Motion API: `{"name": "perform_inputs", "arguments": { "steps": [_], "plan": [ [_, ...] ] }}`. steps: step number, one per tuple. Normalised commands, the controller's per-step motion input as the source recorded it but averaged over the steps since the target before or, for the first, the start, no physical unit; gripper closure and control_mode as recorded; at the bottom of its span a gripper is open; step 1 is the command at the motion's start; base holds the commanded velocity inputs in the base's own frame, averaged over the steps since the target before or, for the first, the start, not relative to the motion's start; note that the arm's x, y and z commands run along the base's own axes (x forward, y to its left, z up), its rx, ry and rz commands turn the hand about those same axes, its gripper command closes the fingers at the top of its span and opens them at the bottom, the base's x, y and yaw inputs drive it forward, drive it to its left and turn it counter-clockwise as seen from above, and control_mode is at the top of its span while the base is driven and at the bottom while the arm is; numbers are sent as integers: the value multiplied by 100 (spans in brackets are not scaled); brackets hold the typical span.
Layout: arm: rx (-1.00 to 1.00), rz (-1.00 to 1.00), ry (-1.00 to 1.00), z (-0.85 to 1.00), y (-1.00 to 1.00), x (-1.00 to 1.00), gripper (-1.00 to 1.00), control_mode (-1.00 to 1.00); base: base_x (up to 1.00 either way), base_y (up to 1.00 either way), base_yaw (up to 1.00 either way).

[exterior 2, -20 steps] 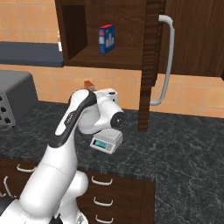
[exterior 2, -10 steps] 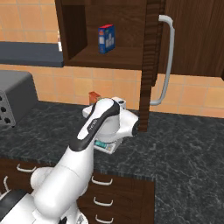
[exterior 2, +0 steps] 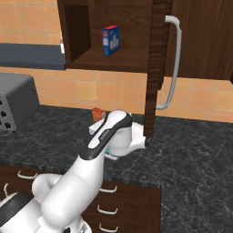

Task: Pick the boxed food and place it on the digital scale for weighing, and close the cabinet.

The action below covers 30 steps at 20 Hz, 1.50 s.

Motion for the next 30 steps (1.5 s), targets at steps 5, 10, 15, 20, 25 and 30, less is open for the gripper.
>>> {"name": "perform_inputs", "arguments": {
  "steps": [5,10,15,20,25,30],
  "plan": [
    [0,11,7,-17,0,0,100,-100,0,0,0],
    [5,13,-1,-21,0,0,100,-100,0,0,0],
    [6,7,-9,-20,0,4,100,-100,0,0,0],
    [0,0,0,0,0,25,100,-100,0,0,0],
    [0,0,0,-9,-8,20,100,-100,0,0,0],
    [0,0,0,-19,-17,11,100,-100,0,0,0]
  ]
}}
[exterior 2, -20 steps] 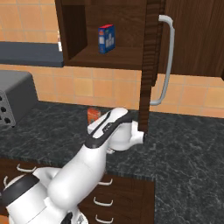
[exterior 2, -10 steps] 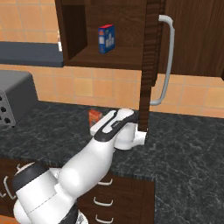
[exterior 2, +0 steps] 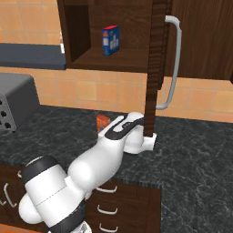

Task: Pick the boxed food and place it on the digital scale for weighing, and close the cabinet.

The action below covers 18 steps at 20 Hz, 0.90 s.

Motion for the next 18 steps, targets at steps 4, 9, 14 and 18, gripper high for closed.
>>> {"name": "perform_inputs", "arguments": {
  "steps": [4,9,14,18],
  "plan": [
    [0,0,0,-20,-3,16,100,-100,0,0,0],
    [0,0,0,-9,0,20,100,-100,0,0,0],
    [0,0,0,-9,0,25,100,-100,0,0,0],
    [0,0,0,-22,0,16,100,-100,0,0,0]
  ]
}}
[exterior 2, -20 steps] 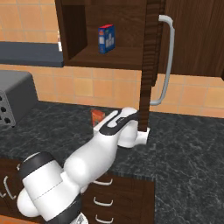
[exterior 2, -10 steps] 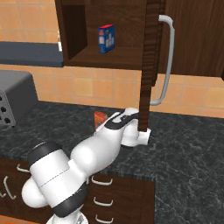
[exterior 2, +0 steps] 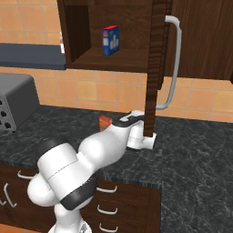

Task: Pick the boxed food and place it on the digital scale for weighing, and close the cabinet.

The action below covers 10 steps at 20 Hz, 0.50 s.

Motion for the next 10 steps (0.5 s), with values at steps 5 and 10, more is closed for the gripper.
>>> {"name": "perform_inputs", "arguments": {
  "steps": [5,10],
  "plan": [
    [0,0,0,-26,-1,14,100,-100,0,0,0],
    [0,0,0,-2,-5,22,100,-100,0,0,0]
  ]
}}
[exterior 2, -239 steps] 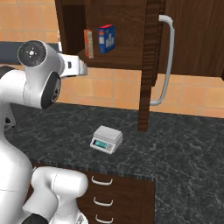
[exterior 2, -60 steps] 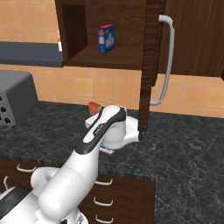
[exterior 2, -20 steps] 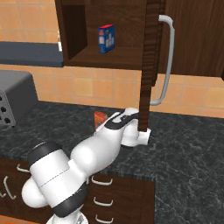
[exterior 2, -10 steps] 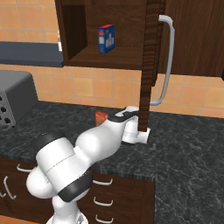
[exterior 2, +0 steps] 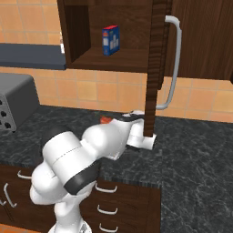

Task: Pick the boxed food and place it on the digital scale for weighing, and close the cabinet.

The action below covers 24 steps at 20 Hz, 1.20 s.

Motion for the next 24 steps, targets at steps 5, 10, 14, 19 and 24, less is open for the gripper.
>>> {"name": "perform_inputs", "arguments": {
  "steps": [5,10,14,19,24],
  "plan": [
    [0,0,0,0,-11,28,100,-100,0,0,0],
    [0,0,0,-17,-9,16,100,-100,0,0,0],
    [0,0,0,-28,0,0,100,-100,0,0,0],
    [0,0,0,-16,0,3,100,-100,0,0,0],
    [0,0,0,0,0,21,100,-100,0,0,0]
  ]
}}
